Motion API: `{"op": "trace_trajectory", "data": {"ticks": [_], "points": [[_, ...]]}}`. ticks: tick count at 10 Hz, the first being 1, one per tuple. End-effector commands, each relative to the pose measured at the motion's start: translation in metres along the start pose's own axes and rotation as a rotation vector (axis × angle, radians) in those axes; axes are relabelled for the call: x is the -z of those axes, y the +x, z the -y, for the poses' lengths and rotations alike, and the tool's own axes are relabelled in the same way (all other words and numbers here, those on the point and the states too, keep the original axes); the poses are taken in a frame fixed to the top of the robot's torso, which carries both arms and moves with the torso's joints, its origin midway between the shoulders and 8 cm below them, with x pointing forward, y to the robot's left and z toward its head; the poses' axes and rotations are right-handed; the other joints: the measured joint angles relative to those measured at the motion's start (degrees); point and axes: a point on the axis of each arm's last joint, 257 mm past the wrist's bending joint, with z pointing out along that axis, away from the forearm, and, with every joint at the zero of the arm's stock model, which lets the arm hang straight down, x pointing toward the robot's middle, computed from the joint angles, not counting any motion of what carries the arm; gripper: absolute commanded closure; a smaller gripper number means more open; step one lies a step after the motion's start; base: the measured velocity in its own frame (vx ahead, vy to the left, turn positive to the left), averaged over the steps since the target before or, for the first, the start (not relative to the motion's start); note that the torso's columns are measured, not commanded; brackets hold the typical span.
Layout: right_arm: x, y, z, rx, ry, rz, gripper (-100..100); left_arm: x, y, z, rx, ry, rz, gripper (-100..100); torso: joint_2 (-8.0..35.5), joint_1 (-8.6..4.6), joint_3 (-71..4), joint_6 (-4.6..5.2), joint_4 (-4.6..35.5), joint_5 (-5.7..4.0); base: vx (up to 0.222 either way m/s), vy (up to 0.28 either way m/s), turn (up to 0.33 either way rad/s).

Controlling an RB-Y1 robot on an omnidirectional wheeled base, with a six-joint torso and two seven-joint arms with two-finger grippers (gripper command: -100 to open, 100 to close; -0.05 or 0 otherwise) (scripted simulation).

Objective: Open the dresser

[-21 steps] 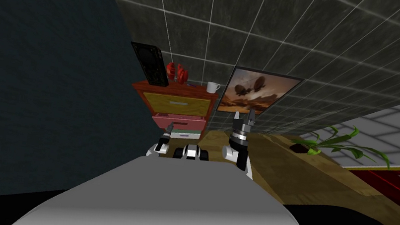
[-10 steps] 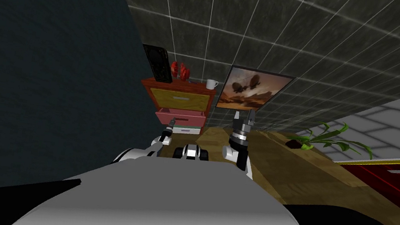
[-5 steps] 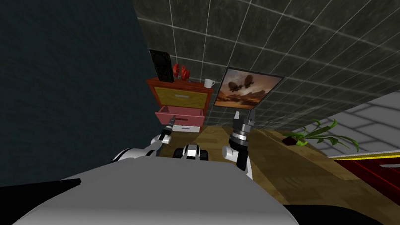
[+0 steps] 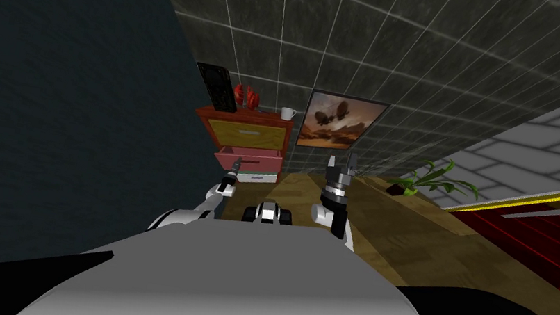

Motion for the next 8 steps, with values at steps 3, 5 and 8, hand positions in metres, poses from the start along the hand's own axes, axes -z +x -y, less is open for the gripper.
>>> {"op": "trace_trajectory", "data": {"ticks": [3,5,8], "points": [[0.000,0.000,0.000,0.000,0.000,0.000,0,-0.010,-0.029,0.005,-0.005,-0.011,0.023,-100,-0.2,0.08,-0.1,-0.01,-0.1,0.02,-0.038,-0.022,-0.053],[0.000,0.000,0.000,0.000,0.000,0.000,0,-0.010,-0.034,0.007,-0.008,-0.010,0.029,-100,-0.2,0.03,-0.1,0.00,0.0,0.01,-0.026,-0.020,-0.031],[0.000,0.000,0.000,0.000,0.000,0.000,0,-0.010,-0.034,0.007,-0.007,-0.013,0.029,0,-0.2,0.09,-0.1,-0.01,-0.1,0.02,0.000,0.000,0.000]]}}
